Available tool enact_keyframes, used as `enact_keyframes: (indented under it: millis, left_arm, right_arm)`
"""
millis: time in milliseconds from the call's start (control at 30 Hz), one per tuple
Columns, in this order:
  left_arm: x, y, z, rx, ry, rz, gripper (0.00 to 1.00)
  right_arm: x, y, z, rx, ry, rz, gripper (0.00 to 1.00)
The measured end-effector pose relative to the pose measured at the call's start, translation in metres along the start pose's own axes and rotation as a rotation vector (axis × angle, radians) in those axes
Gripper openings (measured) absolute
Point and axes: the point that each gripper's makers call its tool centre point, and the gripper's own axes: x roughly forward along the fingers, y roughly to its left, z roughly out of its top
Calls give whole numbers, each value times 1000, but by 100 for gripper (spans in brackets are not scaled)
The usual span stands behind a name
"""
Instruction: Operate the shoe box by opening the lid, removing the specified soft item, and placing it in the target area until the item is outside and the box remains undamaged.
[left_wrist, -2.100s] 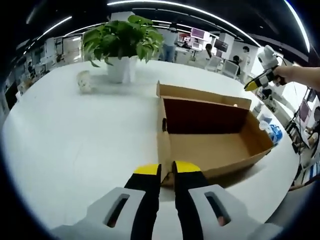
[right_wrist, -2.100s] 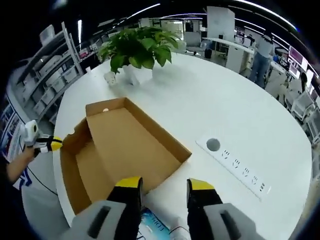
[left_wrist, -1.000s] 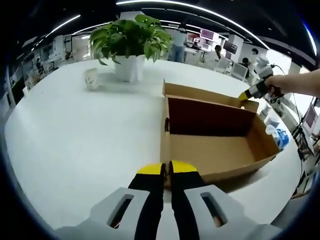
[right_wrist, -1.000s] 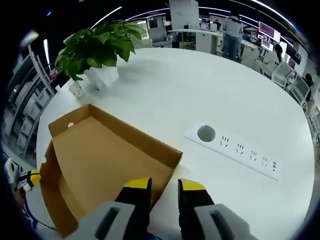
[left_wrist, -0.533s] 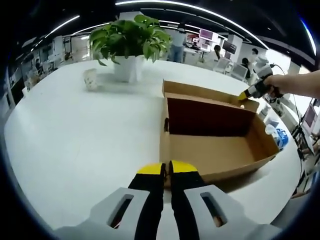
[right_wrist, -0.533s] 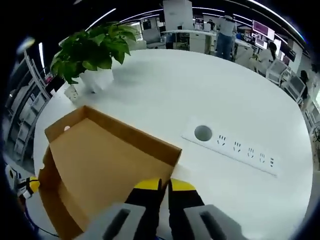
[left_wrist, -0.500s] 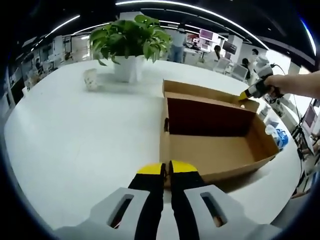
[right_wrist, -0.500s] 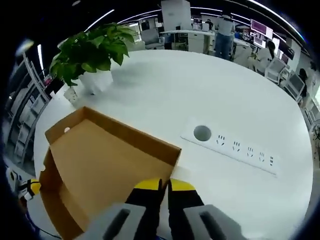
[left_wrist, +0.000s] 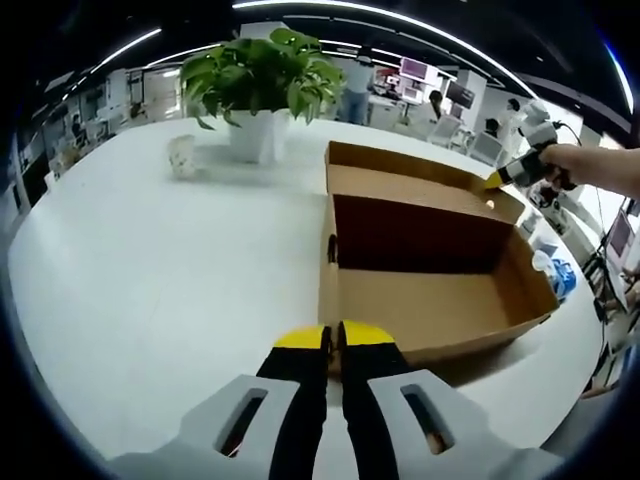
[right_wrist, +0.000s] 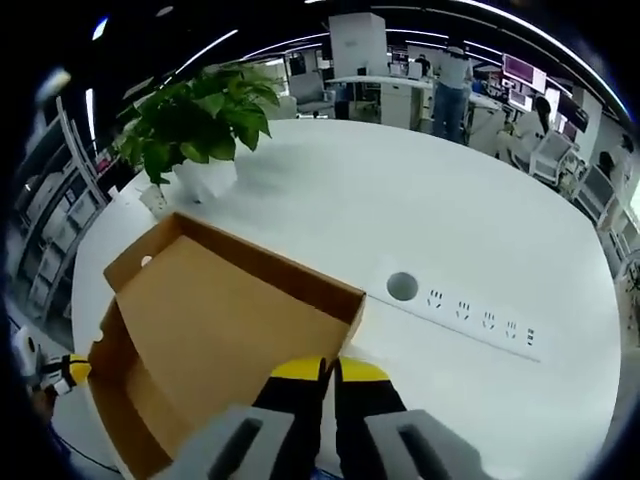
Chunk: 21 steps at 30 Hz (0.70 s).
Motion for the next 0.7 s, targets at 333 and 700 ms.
enact_keyframes:
  millis: [333, 700]
  left_arm:
    - [1, 0, 1, -10, 6, -2, 2]
    - [0, -1, 0, -25, 3, 0, 2]
  right_arm:
    - [-18, 4, 13, 3, -47, 6, 0]
    - [-40, 13, 30, -5, -123, 19, 0]
